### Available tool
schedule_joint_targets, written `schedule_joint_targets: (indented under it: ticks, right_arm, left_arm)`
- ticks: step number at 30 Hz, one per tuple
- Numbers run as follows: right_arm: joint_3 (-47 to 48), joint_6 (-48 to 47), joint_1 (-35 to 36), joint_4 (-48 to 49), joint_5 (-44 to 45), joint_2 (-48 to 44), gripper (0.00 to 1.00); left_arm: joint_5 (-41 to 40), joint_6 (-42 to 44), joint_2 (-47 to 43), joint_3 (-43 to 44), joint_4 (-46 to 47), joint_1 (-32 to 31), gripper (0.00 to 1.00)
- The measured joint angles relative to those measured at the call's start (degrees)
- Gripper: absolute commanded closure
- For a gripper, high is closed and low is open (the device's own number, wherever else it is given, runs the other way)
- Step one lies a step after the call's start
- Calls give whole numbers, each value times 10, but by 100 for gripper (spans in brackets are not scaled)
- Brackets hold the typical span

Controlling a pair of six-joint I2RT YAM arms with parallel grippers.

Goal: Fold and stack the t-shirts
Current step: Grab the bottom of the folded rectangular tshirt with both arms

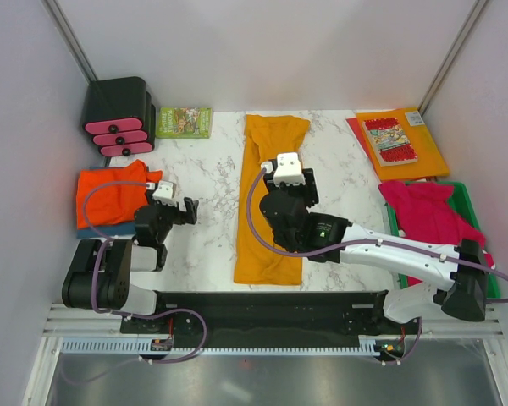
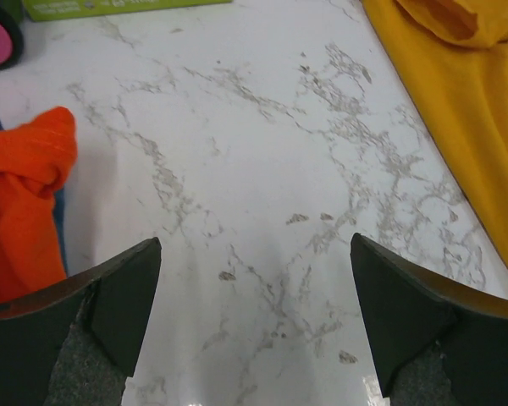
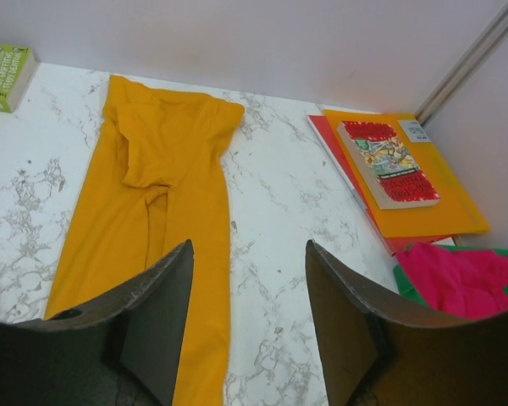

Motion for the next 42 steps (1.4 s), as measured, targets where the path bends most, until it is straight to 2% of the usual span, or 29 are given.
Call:
schedule_joint_targets:
  ticks: [4,15,24,28,35,37,38,42]
  right_arm:
    - [-15,13,-9,4,-2,-18,37]
    - [-178,122,-96,-9,-52,-154,37]
    - [-195,237,-105,-101,-125,-163,37]
    - [-212,272,-105,-113,-147,-178,37]
    - [-222,290,-106,-117,-187,-149,36]
    - [-228,289,-106,-118,-192,-149,36]
    - [-230,289,-107,-118,-195,-149,36]
    - [-231,287,-108,-120,-198,-149,36]
  left_arm:
    - [-36,-1,0,13,6,1,0]
    - [-55,-2,1,13,6,1,0]
    - [-55,-2,1,13,6,1,0]
    - [-56,-2,1,13,6,1,0]
    - [-71,-5,0,14,5,1,0]
    - [-98,-13,-12,23,-33,0,0]
    - [-116,-18,-27,44,-92,-5,0]
    - [-221,-31,-39,250,-363,-74,0]
